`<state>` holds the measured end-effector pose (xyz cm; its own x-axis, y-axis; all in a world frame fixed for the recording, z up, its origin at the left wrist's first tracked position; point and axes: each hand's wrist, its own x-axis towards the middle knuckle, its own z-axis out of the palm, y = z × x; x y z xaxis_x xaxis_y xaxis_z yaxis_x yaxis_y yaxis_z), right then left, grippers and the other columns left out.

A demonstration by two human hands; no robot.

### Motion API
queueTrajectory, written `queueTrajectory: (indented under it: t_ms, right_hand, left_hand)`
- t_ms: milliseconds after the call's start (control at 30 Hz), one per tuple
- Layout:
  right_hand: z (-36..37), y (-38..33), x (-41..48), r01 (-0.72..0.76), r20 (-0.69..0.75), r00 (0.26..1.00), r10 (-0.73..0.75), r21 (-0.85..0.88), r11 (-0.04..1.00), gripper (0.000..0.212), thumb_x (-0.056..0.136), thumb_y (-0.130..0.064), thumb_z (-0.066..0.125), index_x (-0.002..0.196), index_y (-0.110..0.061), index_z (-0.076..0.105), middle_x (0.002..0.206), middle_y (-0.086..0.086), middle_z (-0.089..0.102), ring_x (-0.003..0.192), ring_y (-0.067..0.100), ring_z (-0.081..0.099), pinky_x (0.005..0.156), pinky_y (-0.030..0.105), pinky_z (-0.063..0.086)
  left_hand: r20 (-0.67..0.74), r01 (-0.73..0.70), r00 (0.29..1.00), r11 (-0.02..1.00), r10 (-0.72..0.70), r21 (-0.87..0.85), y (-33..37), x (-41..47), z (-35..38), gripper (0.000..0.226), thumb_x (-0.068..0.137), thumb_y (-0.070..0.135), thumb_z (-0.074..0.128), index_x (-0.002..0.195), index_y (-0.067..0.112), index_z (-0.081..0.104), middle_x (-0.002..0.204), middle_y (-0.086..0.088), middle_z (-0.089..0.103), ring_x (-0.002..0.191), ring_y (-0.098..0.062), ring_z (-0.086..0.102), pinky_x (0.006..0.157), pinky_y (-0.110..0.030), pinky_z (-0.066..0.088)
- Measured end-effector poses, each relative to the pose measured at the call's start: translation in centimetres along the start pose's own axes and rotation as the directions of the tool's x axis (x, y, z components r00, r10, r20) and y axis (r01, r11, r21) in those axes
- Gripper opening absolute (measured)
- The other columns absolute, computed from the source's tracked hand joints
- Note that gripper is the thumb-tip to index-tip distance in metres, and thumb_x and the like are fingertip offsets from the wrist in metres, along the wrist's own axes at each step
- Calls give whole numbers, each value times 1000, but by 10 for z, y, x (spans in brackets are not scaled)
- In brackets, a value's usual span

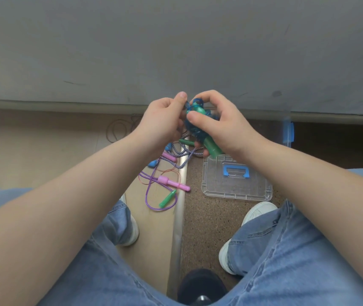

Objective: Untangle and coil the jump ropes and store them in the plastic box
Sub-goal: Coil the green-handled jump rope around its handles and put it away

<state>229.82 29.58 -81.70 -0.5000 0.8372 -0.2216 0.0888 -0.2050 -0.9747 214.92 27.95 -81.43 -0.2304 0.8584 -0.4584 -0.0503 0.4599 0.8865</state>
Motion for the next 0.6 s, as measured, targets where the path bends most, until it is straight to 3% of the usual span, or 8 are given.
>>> queueTrajectory:
  t_ms: [100,200,300,433,600]
  right_hand:
    - [1,-3,-2,61,62,996,-62,24,998,24,96,-5,64,115,-10,50,90,11,63,54,15,63,42,24,49]
    - [3,-3,-1,59,121,991,-58,-1,998,24,95,-2,63,113,-12,51,89,11,61,54,8,61,46,20,48]
    - [4,-5,-1,57,153,987,-48,-54,997,25,95,-2,63,115,-13,52,91,7,61,57,4,61,49,16,48]
    - [7,-10,-1,-7,175,985,7,-1,1000,25,98,-5,60,119,-13,50,99,14,59,53,10,60,45,21,48]
    - [5,-2,-1,-56,139,988,60,-28,998,27,98,-12,62,120,-18,48,95,9,64,57,19,63,48,29,51]
  left_hand:
    - [-7,29,1000,996,-29,-79,2,3,-1,33,103,34,50,81,11,51,60,-2,41,46,-12,33,45,-22,24]
    - [-6,29,1000,998,-29,-47,0,6,-2,31,104,35,49,91,7,54,58,-2,41,43,-13,37,46,-22,29]
    - [-21,34,999,998,-35,-53,4,6,-4,37,105,31,48,76,8,50,49,-1,38,35,-11,34,44,-20,30]
    - [-56,11,998,999,-14,-52,11,12,-9,41,104,31,49,68,11,47,50,-3,38,37,-12,31,44,-21,29]
    - [-89,28,996,999,-29,-21,2,13,-6,39,102,37,50,73,12,54,59,-2,51,52,-17,46,49,-24,38]
